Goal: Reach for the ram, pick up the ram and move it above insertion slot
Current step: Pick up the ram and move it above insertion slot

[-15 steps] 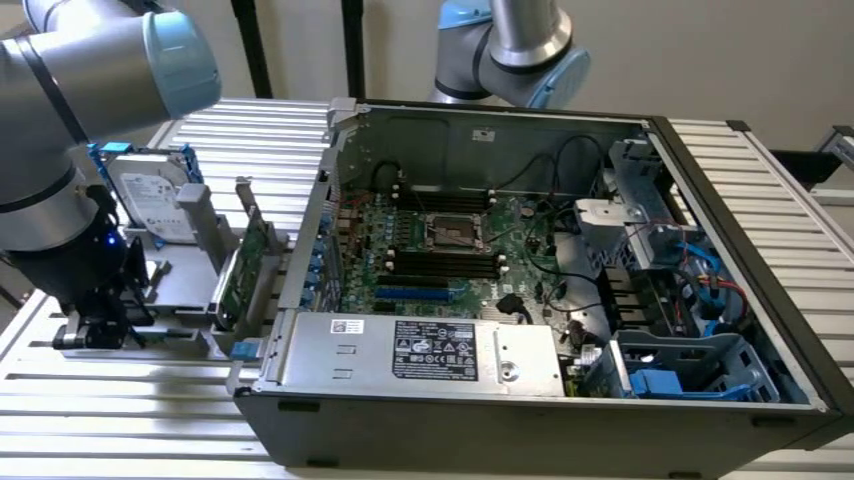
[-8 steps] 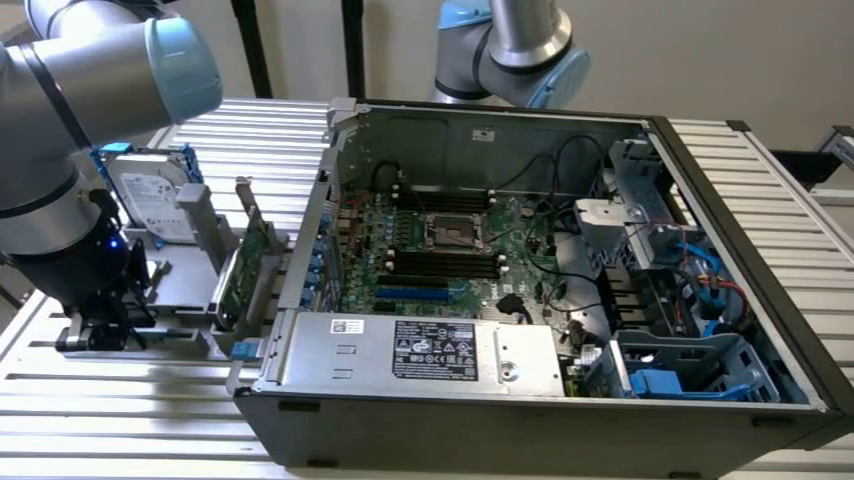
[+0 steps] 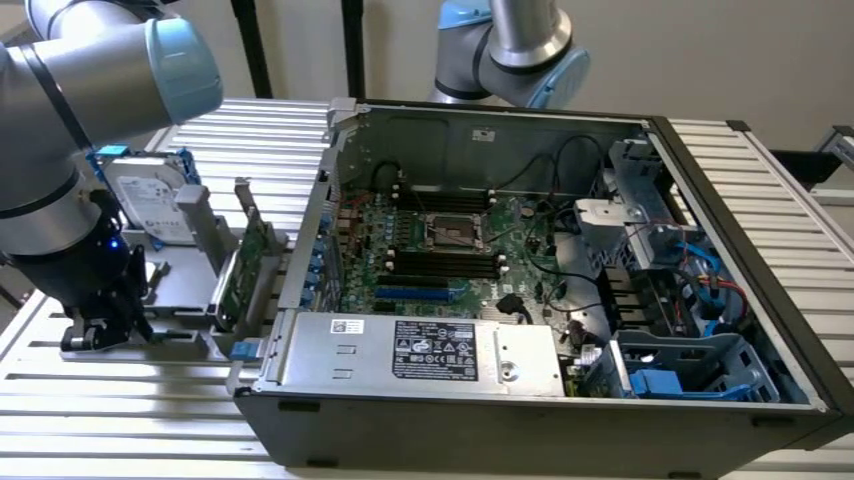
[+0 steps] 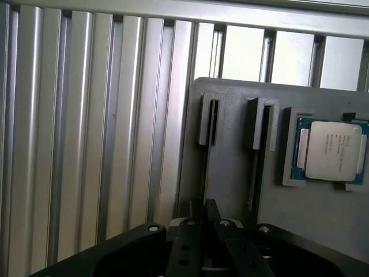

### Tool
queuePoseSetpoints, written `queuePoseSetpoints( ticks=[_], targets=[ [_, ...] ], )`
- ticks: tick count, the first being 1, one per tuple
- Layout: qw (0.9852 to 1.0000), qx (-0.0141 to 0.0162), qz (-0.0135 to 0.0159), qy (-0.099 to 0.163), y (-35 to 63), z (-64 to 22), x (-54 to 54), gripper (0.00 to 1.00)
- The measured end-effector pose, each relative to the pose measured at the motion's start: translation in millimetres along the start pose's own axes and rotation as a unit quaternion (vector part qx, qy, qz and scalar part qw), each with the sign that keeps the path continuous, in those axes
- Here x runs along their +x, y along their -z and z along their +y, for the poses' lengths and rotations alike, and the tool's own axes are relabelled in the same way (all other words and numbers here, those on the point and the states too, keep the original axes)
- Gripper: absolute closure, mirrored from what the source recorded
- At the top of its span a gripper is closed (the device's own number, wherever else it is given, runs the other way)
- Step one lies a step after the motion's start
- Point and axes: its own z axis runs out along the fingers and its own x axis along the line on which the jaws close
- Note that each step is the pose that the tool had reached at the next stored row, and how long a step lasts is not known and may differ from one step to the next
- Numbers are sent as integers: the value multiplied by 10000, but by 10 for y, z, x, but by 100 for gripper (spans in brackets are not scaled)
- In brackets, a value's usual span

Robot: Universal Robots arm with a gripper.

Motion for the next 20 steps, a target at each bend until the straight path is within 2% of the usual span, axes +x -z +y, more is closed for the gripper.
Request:
queuePoseSetpoints(
  ticks=[2,20],
  targets=[
    [10000,-1,0,0,0,0,0,87],
    [9999,-1,-3,-125,-2,-3,0,87]
  ],
)
